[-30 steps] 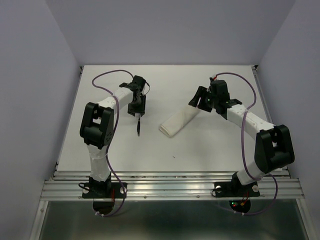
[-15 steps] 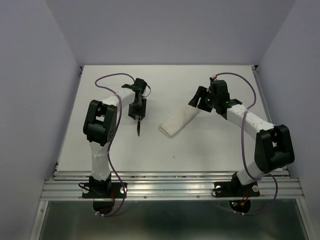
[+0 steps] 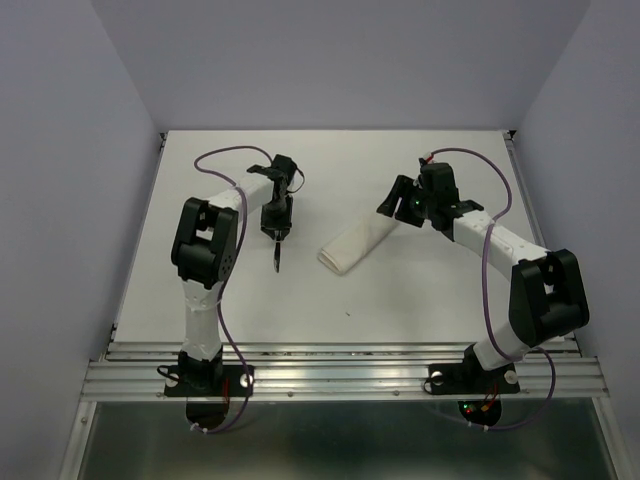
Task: Fold the napkin into a case and place the utensils inside
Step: Pick up the knife from the corner of the board.
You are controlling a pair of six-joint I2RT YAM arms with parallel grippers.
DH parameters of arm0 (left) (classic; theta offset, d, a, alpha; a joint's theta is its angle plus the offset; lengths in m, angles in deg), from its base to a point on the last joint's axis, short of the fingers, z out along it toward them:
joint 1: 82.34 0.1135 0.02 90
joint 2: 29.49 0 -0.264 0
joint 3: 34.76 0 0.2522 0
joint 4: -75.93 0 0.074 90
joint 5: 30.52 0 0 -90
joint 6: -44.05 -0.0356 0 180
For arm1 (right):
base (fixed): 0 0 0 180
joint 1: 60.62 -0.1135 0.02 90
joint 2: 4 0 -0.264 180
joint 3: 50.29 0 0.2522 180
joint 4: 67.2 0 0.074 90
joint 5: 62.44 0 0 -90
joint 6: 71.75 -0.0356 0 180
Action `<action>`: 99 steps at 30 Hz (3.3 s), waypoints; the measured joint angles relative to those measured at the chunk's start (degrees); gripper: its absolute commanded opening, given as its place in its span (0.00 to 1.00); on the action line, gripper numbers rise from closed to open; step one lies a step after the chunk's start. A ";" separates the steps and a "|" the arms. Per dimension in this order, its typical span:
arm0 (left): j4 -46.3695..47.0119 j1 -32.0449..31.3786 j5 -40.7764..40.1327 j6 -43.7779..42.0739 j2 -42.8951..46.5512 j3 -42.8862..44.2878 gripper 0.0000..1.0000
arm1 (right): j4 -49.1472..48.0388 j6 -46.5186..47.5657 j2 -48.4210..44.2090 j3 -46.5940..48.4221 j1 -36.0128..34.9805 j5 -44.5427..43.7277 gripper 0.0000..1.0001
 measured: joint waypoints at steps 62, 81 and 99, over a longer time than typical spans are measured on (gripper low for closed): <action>-2.05 -0.28 -2.05 -0.02 -4.87 7.72 0.40 | -0.72 -0.20 -0.04 -0.61 0.00 0.28 0.66; 1.09 -0.59 0.90 -2.38 -3.02 4.28 0.22 | -0.81 -0.20 -0.04 -0.61 0.00 0.35 0.66; -0.50 -2.19 2.29 -2.60 -2.84 4.96 0.00 | -0.81 -0.20 -0.04 -0.61 0.00 0.46 0.66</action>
